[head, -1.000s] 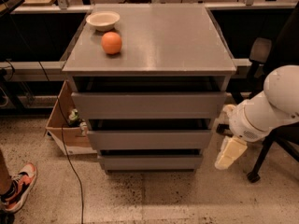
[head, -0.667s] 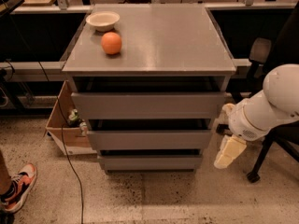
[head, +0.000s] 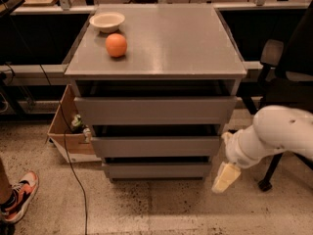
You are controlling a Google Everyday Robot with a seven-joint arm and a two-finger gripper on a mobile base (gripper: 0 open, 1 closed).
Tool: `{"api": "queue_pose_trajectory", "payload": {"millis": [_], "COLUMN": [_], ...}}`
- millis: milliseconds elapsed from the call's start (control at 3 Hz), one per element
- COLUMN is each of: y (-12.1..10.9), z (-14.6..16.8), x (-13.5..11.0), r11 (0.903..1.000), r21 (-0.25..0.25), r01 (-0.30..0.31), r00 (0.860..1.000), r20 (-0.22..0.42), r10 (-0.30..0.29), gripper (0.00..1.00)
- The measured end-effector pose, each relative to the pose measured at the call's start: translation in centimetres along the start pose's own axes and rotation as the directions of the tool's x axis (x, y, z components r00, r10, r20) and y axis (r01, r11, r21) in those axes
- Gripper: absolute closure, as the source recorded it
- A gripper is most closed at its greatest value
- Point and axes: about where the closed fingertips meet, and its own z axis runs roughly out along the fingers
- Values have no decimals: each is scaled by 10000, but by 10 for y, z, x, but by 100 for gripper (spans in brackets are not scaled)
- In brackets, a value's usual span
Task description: Open bottom drawer
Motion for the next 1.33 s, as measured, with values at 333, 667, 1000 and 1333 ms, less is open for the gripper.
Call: {"api": "queue_pose_trajectory", "payload": {"millis": [333,667,1000,1333], "y": [18,1,0,-22], "z": [78,96,96,116], "x": [17,9,8,21], "r11": [9999,9982,9980,9984], "r21": [-74,588,530,360], "r01": [128,130,337,434], "r00": [9984,9943,9943,9897], "r20": [556,1047,992,1348], "r10": [-124,-192,-389,-479], "gripper": [0,0,0,0]}}
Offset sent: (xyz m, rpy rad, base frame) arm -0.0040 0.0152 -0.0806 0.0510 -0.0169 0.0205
